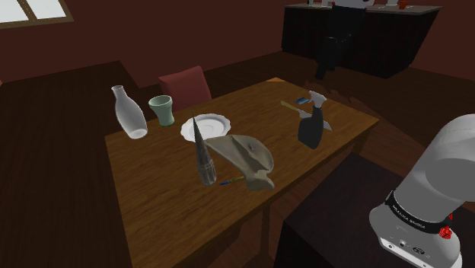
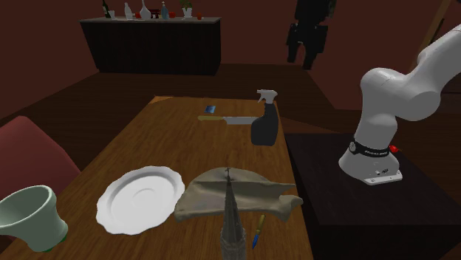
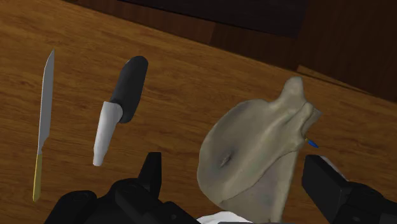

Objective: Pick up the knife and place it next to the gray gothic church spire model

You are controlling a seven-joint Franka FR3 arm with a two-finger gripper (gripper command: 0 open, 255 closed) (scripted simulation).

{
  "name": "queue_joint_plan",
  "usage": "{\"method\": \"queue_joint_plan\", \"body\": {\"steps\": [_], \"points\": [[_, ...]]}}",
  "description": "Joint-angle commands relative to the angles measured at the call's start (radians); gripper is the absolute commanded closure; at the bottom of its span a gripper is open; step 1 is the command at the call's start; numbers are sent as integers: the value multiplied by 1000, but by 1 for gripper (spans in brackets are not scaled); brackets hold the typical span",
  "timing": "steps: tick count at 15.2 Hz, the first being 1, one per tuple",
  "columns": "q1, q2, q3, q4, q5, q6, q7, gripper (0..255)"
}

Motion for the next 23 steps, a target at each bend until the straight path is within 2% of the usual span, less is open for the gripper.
{"method": "queue_joint_plan", "body": {"steps": [1, 12, 23], "points": [[0, 0, 0, 0, 0, 0, 0, 0], [-77, 279, -90, -42, -66, 280, -70, 0], [-138, 640, -180, 52, -83, 512, -137, 0]]}}
